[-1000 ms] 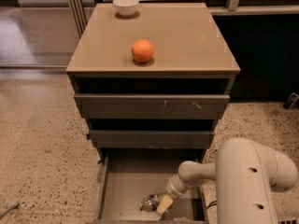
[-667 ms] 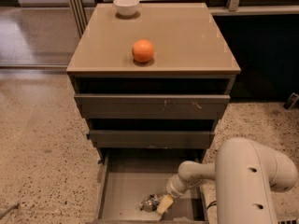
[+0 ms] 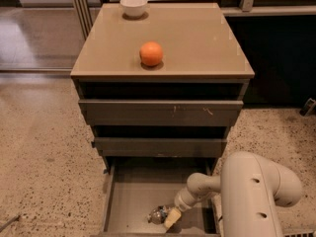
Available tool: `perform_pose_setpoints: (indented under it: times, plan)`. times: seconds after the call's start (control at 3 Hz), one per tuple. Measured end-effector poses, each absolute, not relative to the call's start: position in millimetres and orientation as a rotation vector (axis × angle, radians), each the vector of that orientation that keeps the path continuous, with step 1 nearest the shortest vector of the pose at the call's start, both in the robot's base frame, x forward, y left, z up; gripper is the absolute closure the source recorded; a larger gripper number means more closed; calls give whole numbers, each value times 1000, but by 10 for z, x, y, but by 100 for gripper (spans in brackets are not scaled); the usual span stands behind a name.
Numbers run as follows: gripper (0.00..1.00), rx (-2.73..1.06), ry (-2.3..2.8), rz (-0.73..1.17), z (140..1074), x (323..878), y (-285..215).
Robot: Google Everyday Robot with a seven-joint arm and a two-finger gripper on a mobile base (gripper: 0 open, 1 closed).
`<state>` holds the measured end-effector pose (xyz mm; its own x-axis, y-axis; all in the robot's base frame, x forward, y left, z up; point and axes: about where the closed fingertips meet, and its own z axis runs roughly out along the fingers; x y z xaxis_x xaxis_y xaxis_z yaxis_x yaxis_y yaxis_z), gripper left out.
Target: Pick water bottle from bottom drawer and place on counter
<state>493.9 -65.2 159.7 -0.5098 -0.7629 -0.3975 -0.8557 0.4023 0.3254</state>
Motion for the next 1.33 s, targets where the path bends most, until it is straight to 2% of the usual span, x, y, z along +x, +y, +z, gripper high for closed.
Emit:
perform_pose_setpoints:
  times: [0.67,1.33]
  plan:
    - [0,-1422,2525,600,1468,4942,-615]
    - [0,-1437,2562,575,1307,4905,-590]
